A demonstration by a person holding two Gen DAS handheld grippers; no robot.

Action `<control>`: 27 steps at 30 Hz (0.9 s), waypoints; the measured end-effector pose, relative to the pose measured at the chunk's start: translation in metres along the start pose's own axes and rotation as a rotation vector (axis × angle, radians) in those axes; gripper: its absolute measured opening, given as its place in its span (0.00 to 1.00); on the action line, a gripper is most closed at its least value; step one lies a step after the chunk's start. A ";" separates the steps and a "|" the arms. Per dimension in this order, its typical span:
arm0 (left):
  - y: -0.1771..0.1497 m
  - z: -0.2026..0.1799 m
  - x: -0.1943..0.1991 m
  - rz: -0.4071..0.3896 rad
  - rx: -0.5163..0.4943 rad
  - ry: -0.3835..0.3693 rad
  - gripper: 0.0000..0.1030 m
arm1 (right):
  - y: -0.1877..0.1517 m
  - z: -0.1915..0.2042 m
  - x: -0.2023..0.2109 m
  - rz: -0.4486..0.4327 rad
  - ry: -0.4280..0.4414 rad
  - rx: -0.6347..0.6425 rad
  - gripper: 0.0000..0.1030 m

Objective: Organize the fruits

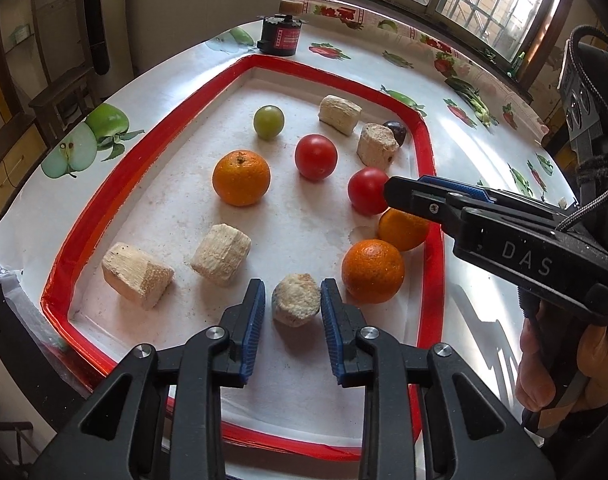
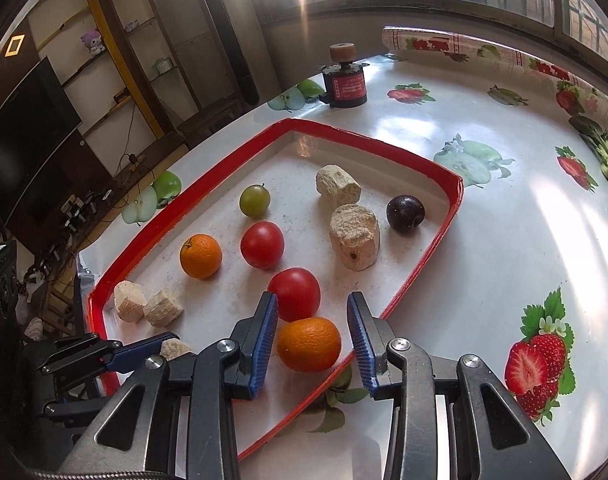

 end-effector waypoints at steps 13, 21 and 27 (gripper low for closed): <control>-0.010 -0.005 0.025 -0.057 -0.036 0.017 0.53 | -0.006 -0.004 0.029 -0.046 0.023 0.021 0.52; -0.028 -0.007 0.047 -0.083 -0.089 0.050 0.58 | -0.020 -0.003 0.054 -0.118 0.051 0.115 0.68; -0.040 -0.006 0.061 -0.108 -0.120 0.081 0.64 | -0.033 0.003 0.073 -0.162 0.104 0.215 0.77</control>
Point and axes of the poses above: each gripper's, at about its wrist camera, not at the fingertips, and x roughly against the way its jaws point, z to its left, y to its top, the point moved 5 cm from there along -x, roughly the way its jaws point, and after that the axes turned 15 degrees about -y, right-handed, at the moved point
